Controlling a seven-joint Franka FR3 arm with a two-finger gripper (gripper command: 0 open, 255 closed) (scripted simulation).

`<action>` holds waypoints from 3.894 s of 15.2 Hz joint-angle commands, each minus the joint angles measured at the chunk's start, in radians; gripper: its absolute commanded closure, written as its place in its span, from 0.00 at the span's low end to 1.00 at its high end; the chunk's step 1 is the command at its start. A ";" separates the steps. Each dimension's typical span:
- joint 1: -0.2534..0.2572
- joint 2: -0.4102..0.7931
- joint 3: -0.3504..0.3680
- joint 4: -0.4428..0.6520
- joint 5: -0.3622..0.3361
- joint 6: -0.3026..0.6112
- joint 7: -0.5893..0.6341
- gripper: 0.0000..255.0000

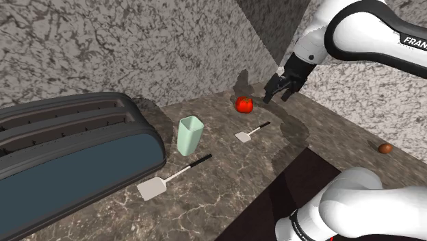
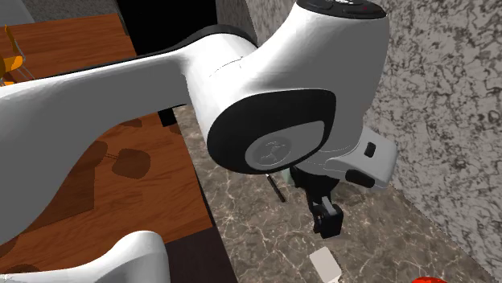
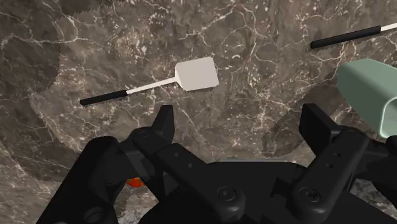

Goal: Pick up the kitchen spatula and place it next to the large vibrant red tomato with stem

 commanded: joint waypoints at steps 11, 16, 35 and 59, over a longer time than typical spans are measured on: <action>-0.046 -0.079 0.312 -0.185 0.188 0.095 0.578 0.00; -0.081 -0.016 0.492 -0.191 0.288 0.167 0.872 0.00; -0.669 0.604 1.333 0.071 0.142 0.508 1.915 0.00; -0.718 0.657 1.389 0.052 0.083 0.550 1.959 1.00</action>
